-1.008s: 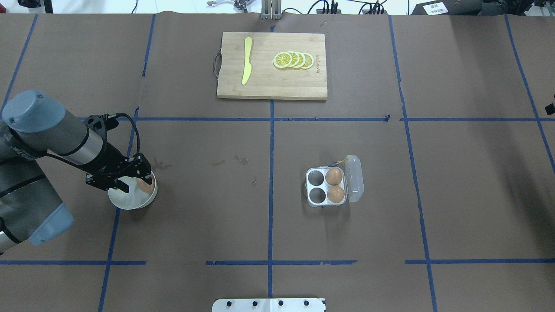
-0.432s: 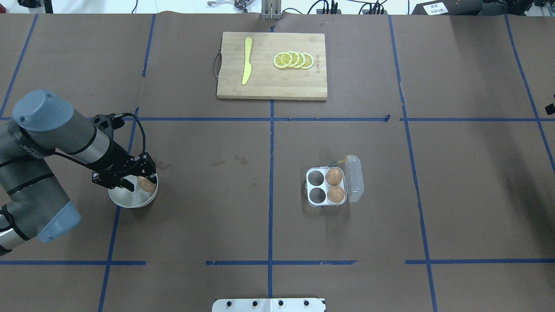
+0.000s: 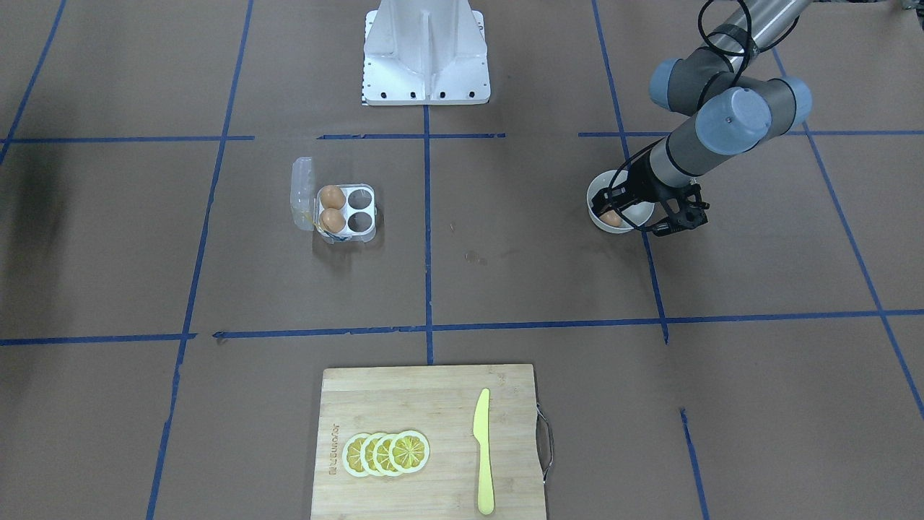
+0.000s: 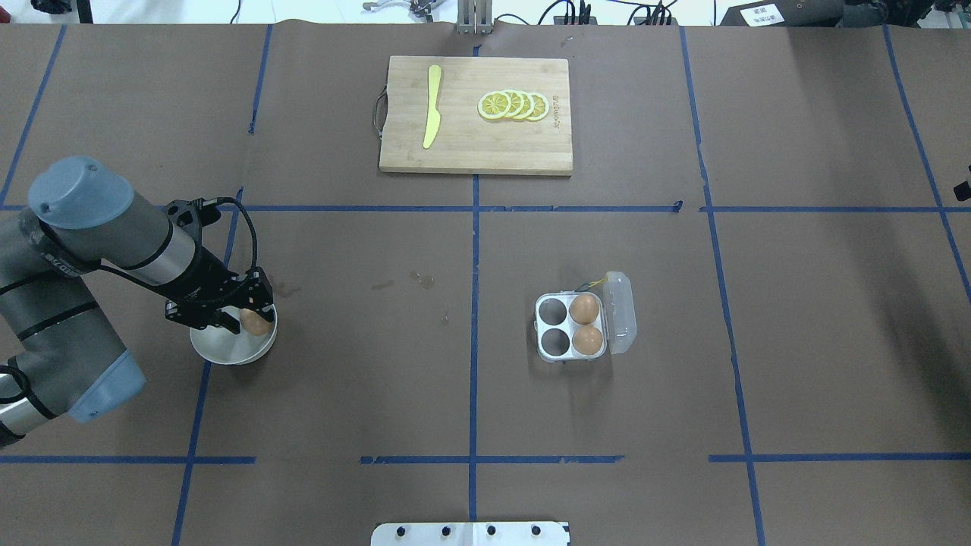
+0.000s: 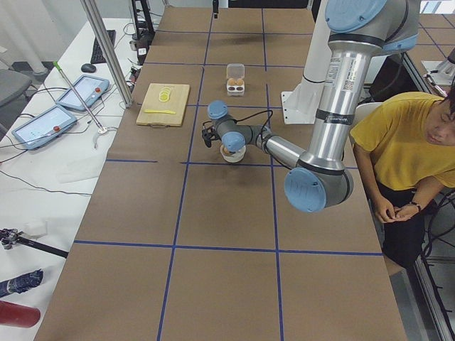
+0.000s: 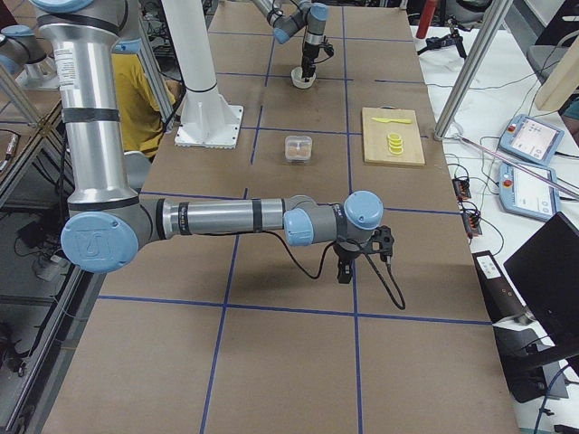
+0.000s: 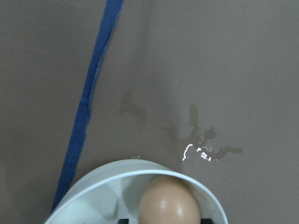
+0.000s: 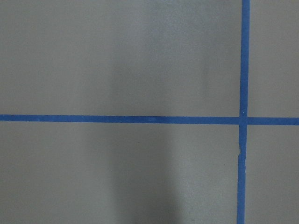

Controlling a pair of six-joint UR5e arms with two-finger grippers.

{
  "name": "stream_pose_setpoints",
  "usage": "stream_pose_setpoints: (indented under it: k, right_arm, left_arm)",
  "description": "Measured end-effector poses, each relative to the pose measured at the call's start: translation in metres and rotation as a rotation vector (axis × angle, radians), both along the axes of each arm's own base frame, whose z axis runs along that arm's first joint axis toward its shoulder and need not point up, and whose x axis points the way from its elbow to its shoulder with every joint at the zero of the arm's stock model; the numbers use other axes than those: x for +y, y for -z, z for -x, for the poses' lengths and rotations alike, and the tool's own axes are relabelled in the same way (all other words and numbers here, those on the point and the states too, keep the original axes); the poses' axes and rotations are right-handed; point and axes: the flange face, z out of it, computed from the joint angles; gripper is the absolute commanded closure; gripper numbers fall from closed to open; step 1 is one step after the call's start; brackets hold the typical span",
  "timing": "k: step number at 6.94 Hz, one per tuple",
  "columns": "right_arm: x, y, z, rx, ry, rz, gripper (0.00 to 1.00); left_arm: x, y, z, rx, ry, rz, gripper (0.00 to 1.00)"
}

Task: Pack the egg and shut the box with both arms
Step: 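Lower the left gripper into the bowl and close it on the egg, then lift the egg with the left gripper and carry it to the carton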

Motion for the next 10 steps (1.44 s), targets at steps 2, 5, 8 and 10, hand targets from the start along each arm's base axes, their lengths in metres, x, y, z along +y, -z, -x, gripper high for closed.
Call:
stream_pose_setpoints:
  k: [2, 5, 8, 10]
  right_arm:
    - [0.000, 0.000, 0.000, 0.000, 0.000, 0.001, 0.00]
    - [0.000, -0.001, 0.000, -0.001, 0.000, 0.002, 0.00]
    - [-0.001, 0.003, 0.002, -0.023, 0.004, -0.002, 0.00]
    - [-0.002, 0.006, 0.002, -0.026, 0.004, -0.013, 0.00]
  left_arm:
    - [0.001, 0.001, 0.002, 0.002, 0.001, -0.002, 1.00]
    - [0.016, 0.013, 0.028, 0.025, 0.011, -0.023, 1.00]
    - [0.023, 0.037, 0.061, 0.061, 0.044, -0.054, 1.00]
    - [-0.002, 0.099, 0.017, 0.092, 0.030, -0.082, 1.00]
